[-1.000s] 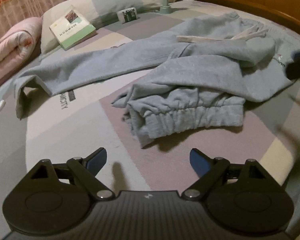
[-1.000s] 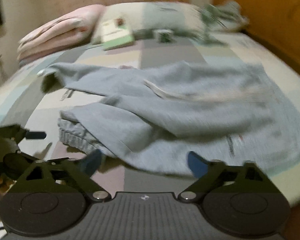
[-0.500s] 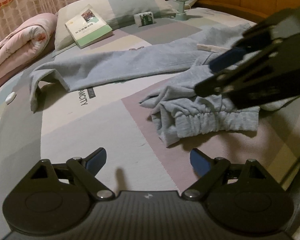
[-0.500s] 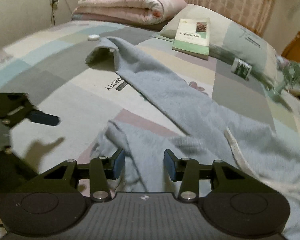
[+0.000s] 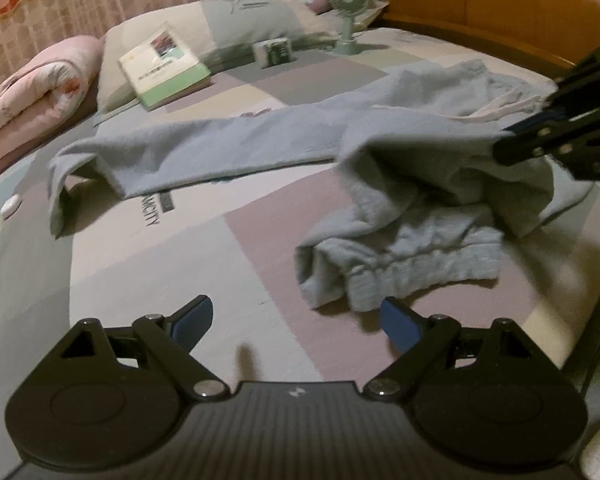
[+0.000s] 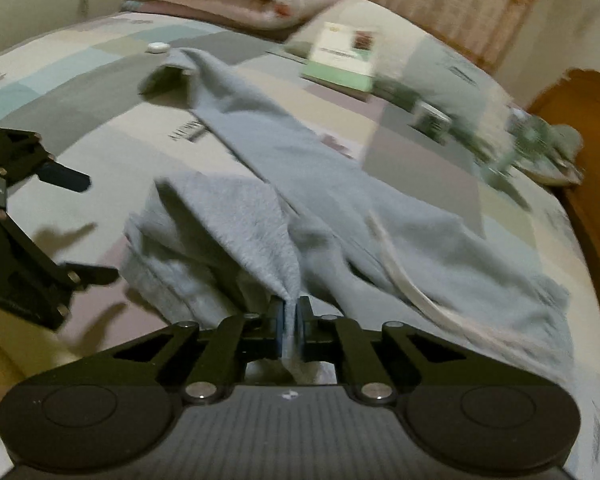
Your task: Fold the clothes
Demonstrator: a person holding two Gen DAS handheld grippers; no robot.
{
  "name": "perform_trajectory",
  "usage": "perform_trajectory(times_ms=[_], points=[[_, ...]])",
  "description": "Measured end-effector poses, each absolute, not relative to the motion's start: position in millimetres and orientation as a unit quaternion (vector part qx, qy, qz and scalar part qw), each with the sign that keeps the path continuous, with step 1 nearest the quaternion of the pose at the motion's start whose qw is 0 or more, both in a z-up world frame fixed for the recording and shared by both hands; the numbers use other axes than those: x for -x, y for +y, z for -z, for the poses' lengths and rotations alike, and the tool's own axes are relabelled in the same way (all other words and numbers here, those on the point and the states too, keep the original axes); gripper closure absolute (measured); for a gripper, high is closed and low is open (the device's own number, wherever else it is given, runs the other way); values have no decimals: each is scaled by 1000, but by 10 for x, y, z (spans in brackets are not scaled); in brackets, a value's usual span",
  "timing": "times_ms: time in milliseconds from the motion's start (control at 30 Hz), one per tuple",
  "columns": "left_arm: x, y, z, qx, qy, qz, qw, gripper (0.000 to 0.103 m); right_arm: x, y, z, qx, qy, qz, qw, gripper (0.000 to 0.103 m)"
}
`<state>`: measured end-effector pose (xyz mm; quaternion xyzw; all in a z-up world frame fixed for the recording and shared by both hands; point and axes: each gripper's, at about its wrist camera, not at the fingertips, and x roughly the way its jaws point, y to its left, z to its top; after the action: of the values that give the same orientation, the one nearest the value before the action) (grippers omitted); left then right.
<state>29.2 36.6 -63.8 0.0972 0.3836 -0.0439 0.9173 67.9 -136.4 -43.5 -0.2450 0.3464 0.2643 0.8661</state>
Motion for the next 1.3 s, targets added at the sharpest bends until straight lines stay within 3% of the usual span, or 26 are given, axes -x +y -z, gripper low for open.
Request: perform_trajectory(times_ms=[533,700,833,1000,1033,1067,1133,1200,1300], points=[[-329,69,678,-111,374,71,918,12,-494,-2590,551,133,414,-135,890,97],[-427,134,722,-93,371,71,921,12,-404,-2468,421,119,392,-156,899,90],[-533,211,719,-92,354,95,926,12,-369,-2341,349,110,384,-182,898,76],[-854,377,934,-5,392,122,912,11,-313,-2195,266,110,370,-204,899,66],[-874,398,955,17,398,128,908,13,-298,-2176,250,109,368,-207,900,60],[-870,403,962,28,396,131,908,17,-276,-2164,231,108,365,-209,901,53],[-834,372,946,29,390,142,909,39,-231,-2143,198,106,360,-213,902,45],[-784,339,891,22,383,153,911,68,-199,-2126,184,104,357,-217,903,38],[-737,314,747,-23,361,125,924,82,-161,-2118,175,103,354,-217,904,33]])
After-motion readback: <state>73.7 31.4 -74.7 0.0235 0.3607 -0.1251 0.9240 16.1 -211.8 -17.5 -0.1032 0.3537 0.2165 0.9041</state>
